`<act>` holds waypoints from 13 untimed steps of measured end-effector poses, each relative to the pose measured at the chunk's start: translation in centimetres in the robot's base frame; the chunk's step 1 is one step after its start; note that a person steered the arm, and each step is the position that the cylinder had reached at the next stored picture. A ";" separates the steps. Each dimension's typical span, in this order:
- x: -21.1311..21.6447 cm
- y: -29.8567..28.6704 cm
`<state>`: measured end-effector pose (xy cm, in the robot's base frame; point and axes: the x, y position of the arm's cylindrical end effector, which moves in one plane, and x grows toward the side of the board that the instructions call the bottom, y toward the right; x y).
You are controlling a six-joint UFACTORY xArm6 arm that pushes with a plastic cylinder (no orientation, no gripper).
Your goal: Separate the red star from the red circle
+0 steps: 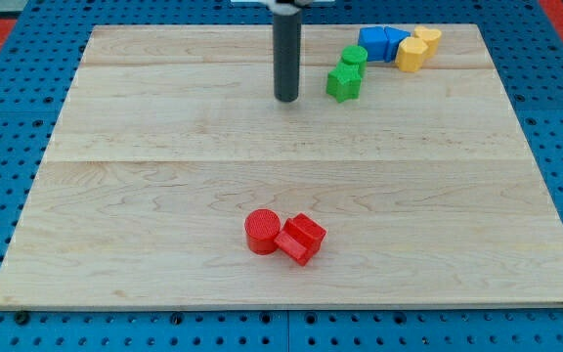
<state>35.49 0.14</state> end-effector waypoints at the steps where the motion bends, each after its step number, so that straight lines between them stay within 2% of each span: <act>1: 0.6 6.4; 2: -1.6 6.6; 3: -1.0 6.7; 4: 3.1 6.9; 6: 9.8 -5.3; 7: 11.7 -10.4; 8: 15.7 -13.3; 9: 22.9 -13.7; 10: 24.8 -11.4; 11: 25.4 -2.3; 13: 13.0 5.1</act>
<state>48.46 5.20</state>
